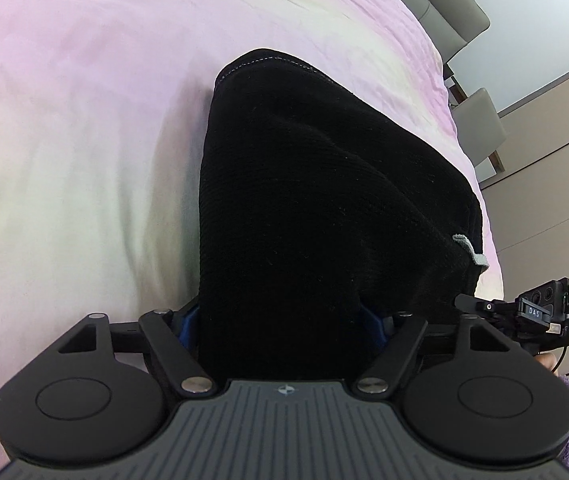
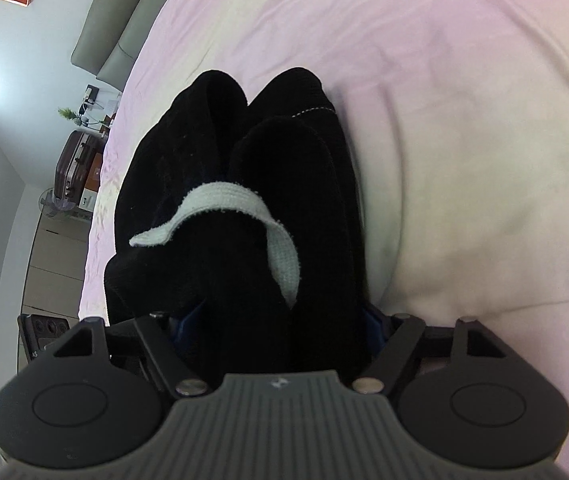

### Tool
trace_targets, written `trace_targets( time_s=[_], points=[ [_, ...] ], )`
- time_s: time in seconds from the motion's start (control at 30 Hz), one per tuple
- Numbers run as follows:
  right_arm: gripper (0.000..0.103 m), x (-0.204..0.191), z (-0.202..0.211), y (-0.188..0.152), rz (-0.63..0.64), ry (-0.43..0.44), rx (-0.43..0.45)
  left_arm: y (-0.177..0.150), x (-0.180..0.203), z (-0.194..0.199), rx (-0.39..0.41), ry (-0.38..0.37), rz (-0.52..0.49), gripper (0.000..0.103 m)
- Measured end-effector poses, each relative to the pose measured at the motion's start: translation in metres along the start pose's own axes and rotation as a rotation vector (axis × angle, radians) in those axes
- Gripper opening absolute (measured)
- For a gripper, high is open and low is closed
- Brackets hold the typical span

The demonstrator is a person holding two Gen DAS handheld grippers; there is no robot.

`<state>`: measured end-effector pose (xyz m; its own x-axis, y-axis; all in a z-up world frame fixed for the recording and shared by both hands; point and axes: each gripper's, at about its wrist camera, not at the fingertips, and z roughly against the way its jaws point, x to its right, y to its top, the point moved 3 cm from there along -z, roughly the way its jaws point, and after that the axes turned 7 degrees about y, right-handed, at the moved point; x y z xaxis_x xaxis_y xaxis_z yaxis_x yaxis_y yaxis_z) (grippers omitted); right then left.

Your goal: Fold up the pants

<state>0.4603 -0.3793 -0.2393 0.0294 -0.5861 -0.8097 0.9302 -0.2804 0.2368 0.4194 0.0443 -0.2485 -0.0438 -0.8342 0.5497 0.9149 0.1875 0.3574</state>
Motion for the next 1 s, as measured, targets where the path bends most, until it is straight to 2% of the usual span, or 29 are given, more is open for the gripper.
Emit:
trace_targets(
  time_s=[0.13, 0.3, 0.47, 0.53, 0.7, 0.83, 1.0],
  points=[
    [0.061, -0.013, 0.003, -0.003, 0.046, -0.027, -0.002, -0.001, 0.008, 0.007, -0.001, 0.021, -0.002, 0.070],
    [0.052, -0.041, 0.010, -0.006, 0.090, -0.074, 0.028, -0.001, 0.031, 0.022, 0.024, 0.072, -0.041, 0.061],
    [0.045, -0.076, 0.026, -0.015, 0.124, -0.059, 0.036, -0.002, 0.052, 0.050, 0.029, 0.110, -0.082, 0.058],
    [0.045, -0.097, 0.032, -0.023, 0.159, -0.066, 0.020, -0.005, 0.054, 0.069, 0.030, 0.114, -0.085, 0.058],
    [0.045, -0.137, 0.036, -0.052, 0.155, -0.032, 0.009, -0.014, 0.053, 0.123, 0.050, 0.155, -0.127, 0.058],
    [0.045, -0.173, 0.022, -0.083, 0.174, 0.016, 0.015, -0.018, 0.040, 0.172, 0.078, 0.218, -0.162, 0.058],
    [0.045, -0.216, -0.018, -0.131, 0.179, 0.086, 0.015, -0.026, 0.012, 0.222, 0.089, 0.313, -0.190, 0.058]
  ],
)
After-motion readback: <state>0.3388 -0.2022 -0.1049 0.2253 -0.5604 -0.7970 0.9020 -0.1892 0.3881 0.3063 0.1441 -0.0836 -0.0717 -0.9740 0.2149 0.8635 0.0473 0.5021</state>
